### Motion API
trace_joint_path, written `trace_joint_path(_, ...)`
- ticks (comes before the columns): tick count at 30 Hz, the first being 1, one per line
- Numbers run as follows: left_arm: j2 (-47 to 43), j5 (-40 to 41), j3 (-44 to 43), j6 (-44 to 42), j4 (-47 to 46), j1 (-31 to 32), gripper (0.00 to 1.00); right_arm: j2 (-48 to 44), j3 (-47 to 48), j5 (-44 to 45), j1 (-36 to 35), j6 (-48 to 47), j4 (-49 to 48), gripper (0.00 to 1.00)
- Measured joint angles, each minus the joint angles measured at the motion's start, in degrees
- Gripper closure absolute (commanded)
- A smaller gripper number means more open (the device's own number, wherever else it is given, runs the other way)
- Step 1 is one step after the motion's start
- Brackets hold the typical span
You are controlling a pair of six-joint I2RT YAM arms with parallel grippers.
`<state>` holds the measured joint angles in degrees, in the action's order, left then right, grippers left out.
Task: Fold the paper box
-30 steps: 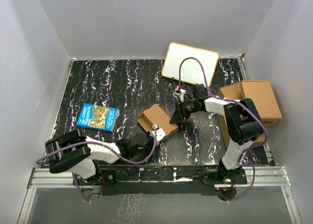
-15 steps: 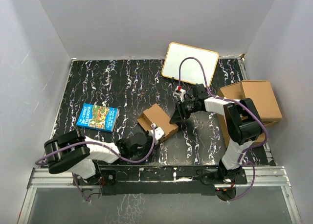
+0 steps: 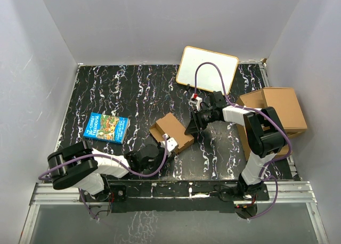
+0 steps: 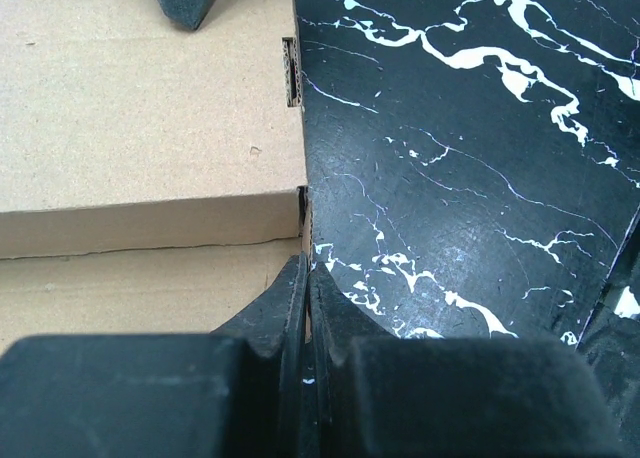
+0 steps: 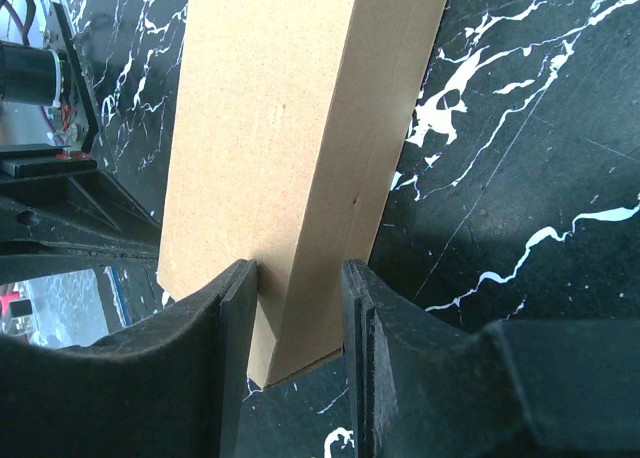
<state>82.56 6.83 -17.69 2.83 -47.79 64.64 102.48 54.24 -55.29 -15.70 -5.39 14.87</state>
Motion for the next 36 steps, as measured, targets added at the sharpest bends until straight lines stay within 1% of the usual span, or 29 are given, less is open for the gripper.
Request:
trace_joint_path(20,-0.11,-0.57,1.09,0.87,-1.79,-0.50,1.00,0.02,0.09,0.02,-0.07,-0.02,0.07,0.60)
trace_joint_path(36,-0.94,-0.83,-0.07,2.60,1.60,-1.20,1.00,0.02,0.11,0.07,-0.33,-0.07,0.04,0.60)
